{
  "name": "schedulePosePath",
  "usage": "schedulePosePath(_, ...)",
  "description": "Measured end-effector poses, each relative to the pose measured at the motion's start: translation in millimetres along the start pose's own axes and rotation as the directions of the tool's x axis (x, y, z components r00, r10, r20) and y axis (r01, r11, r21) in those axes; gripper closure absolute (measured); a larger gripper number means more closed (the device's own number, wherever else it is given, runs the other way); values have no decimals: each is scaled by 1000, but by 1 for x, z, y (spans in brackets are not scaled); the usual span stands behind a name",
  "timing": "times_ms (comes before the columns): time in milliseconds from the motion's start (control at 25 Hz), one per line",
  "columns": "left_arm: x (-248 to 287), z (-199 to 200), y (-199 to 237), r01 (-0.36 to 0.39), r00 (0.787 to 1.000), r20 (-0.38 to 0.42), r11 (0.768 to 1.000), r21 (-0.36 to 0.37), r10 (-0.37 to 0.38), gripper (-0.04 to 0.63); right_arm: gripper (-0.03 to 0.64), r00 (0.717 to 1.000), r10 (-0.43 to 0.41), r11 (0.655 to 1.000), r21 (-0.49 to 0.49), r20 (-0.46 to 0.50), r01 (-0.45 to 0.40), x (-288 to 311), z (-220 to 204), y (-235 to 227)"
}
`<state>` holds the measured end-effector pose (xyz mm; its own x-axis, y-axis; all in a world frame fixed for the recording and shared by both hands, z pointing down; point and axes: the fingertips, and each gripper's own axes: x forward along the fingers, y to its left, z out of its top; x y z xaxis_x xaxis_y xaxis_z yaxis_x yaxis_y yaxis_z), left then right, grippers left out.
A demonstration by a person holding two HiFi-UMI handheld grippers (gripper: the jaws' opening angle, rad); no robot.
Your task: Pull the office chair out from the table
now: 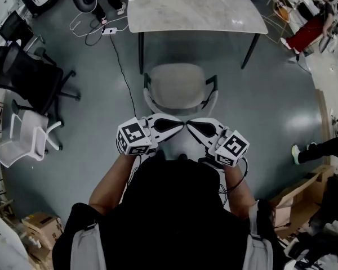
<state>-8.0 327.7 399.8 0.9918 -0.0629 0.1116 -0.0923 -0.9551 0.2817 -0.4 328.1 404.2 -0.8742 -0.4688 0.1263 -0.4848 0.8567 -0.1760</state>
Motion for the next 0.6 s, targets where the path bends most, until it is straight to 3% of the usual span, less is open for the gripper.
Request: schedulePosePath(600,-5,-9,7,-27,999,-19,1000,2,27,583,597,999,-28,999,-23,-21,27,7,-2,-1)
